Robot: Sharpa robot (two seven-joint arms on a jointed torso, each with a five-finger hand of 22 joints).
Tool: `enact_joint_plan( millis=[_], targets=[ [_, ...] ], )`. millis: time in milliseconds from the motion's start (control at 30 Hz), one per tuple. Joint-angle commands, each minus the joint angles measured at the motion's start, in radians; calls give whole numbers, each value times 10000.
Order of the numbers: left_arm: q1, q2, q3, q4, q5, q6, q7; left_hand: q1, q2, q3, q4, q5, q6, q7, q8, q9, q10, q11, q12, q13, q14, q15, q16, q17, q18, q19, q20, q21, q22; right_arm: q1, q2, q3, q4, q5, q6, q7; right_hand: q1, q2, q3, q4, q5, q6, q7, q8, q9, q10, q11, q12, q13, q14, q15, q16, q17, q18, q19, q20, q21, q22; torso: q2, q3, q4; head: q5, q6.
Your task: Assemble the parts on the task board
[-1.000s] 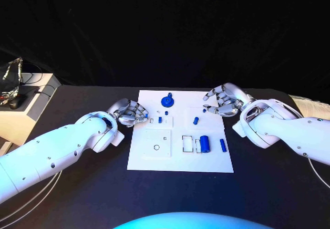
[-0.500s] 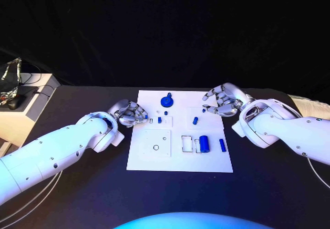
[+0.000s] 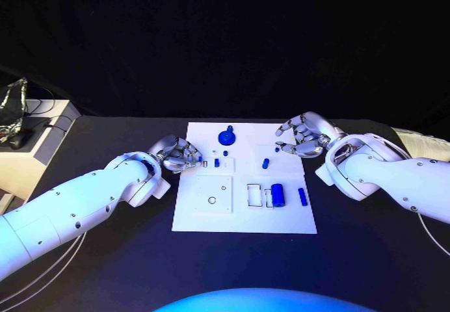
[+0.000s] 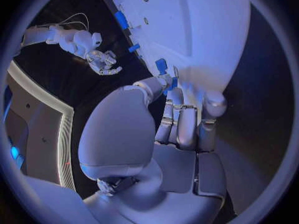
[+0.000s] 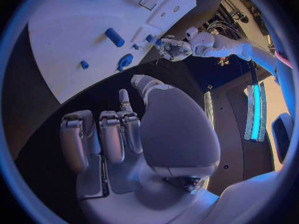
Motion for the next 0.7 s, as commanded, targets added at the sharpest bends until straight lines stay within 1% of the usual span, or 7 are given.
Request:
enact_joint_plan(
  millis=[33,233,567,700],
  targets=[
    [-1,29,10,38,107,257,32,-112,33,25,62,33,36,-75,75,254,-102,-2,88,31,63,-12,46,14,30,-9,-60,41,2,-5,-4,1,11,-110,53,41,-77,1,53,21,19,-3,-33,69,13,722,-71,23,2298,947,-70,-31,2185,1,1066,-84,62,2635,-7,2,5,-6,-9],
    [-1,42,10,26,140,419,-25,-104,59,37,66,36,47,-80,78,263,-141,-5,160,62,76,-14,61,47,33,-27,-62,29,-7,-5,-7,1,8,-110,55,37,-77,1,53,21,19,-3,-33,69,13,722,-71,23,2298,947,-70,-31,2185,1,1066,-84,62,2635,-9,3,0,-10,-20],
    [0,107,9,-123,-102,492,-201,-103,72,23,63,28,33,-82,48,280,-212,-12,485,193,112,-19,112,135,31,-31,-67,38,14,-5,-8,1,10,-110,52,34,-77,1,53,21,19,-3,-33,69,13,722,-71,23,2298,947,-70,-31,2185,1,1066,-84,62,2635,-5,0,9,-16,-25],
    [0,139,9,-199,-206,537,-288,-106,88,1,62,22,37,-93,16,300,-268,-26,872,348,199,-29,187,289,21,5,-71,80,67,-5,-13,1,16,-110,53,31,-77,1,53,21,19,-3,-33,69,13,722,-71,23,2298,947,-70,-31,2185,1,1066,-84,62,2635,0,-5,3,-23,-33]
  ],
)
